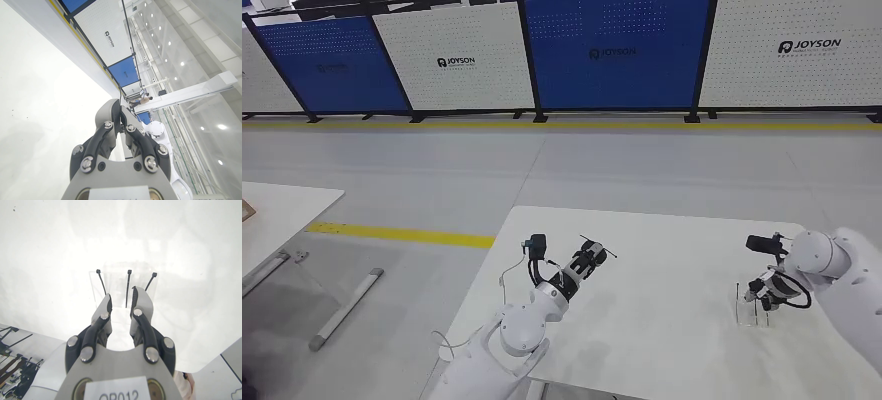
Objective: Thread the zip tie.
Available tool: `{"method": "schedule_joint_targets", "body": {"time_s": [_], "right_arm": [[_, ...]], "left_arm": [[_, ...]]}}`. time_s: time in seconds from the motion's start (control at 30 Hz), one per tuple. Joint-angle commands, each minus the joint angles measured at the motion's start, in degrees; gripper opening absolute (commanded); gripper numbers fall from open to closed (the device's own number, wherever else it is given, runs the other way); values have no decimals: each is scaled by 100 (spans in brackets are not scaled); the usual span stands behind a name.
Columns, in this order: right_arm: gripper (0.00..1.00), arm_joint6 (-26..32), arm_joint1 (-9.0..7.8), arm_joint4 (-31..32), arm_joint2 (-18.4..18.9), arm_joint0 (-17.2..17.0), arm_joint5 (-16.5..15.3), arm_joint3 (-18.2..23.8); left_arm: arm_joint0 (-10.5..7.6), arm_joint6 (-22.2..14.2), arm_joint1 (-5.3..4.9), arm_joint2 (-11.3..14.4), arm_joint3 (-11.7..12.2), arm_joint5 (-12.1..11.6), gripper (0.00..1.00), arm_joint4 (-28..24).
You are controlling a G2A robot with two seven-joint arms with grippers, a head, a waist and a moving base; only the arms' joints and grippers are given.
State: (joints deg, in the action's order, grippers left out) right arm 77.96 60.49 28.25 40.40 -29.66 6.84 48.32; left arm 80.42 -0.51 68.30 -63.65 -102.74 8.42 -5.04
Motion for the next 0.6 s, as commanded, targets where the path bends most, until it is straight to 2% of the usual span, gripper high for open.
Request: {"method": "schedule_joint_targets", "body": {"time_s": [0.0, 0.1, 0.27, 0.47, 0.57], "right_arm": [[31, -2, 35, 1, -31, 27, -1, -65], [35, -14, 75, 16, -63, 50, -50, -97], [34, -119, 38, 147, 23, -10, 74, 50], [34, -169, -169, 294, 376, -296, 146, 634], [34, -271, -331, 372, 697, -569, 309, 1142]], "left_arm": [[0, 0, 0, 0, 0, 0, 0, 0], [0, 0, 0, 0, 0, 0, 0, 0], [0, 0, 0, 0, 0, 0, 0, 0], [0, 0, 0, 0, 0, 0, 0, 0], [0, 0, 0, 0, 0, 0, 0, 0]]}}
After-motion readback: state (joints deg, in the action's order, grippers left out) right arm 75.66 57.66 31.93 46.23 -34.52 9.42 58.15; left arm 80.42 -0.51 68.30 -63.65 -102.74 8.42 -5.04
